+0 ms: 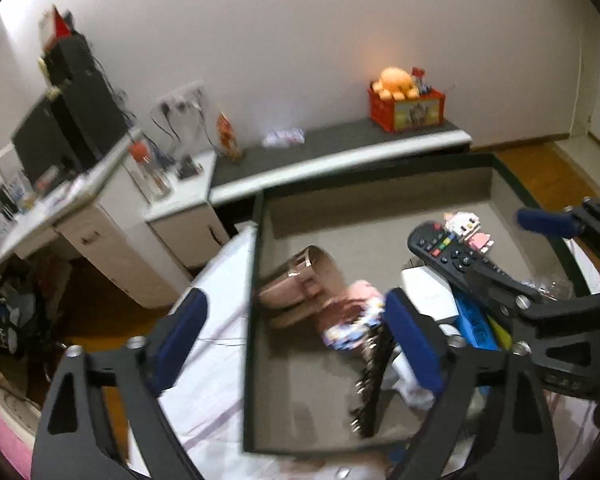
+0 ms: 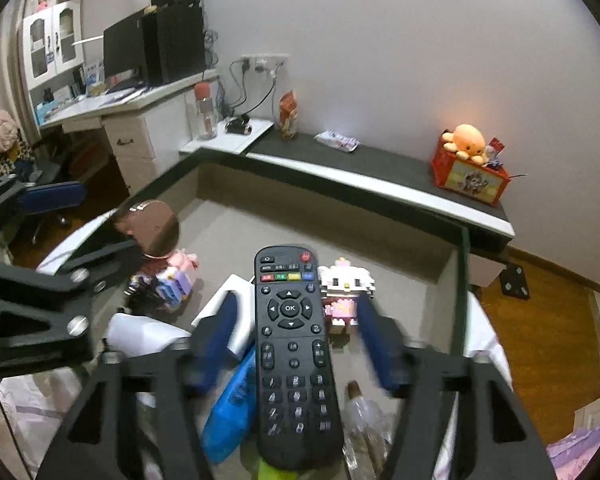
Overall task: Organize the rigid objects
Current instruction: 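Lower the cylinder and remote into the pink box and open both tools, then withdraw both open tools from the box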
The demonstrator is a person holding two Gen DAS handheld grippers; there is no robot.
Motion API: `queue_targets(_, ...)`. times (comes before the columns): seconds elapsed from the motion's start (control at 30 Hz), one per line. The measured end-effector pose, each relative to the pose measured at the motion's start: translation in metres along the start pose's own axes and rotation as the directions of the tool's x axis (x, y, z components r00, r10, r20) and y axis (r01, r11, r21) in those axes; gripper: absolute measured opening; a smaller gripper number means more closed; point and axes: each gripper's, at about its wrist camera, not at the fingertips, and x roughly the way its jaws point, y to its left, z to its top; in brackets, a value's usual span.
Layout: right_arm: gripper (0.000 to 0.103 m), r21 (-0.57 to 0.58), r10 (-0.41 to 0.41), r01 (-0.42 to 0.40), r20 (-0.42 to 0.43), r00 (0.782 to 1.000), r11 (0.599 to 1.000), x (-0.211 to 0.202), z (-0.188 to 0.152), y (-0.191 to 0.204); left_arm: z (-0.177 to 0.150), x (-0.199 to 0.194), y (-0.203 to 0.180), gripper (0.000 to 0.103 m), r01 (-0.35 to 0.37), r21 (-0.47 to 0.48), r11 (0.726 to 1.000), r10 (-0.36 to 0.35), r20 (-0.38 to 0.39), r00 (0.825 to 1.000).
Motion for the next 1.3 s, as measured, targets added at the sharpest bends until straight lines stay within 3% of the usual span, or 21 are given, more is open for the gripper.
queue_targets(0.27,0.082,-0.010,-0.014,0.015,0.122,0.992,1.000,-0.079,-0.015,0.023,-0.031,-0.088,0.021,0.103,-0.055,-0.049,0.997,0.061,0.135,0.989)
queue_targets(0.63,0.084,0.055,-0.029,0.016,0.236,0.971,0.998,-0.165,-0.066,0.055,-0.098,-0.181,0.026,0.103,-0.007,-0.142,0.990,0.036,0.202,0.979)
queue_targets(0.9,0.085,0.093,-0.034,0.009,0.266,0.963,0.996,-0.199,-0.098,0.067,-0.127,-0.215,0.031,0.103,0.009,-0.175,0.985,0.032,0.231,0.973)
queue_targets(1.3,0.086,0.092,-0.020,-0.004,0.256,0.966,0.996,-0.210,-0.107,0.076,-0.140,-0.226,0.033,0.103,0.032,-0.181,0.983,0.013,0.243,0.970)
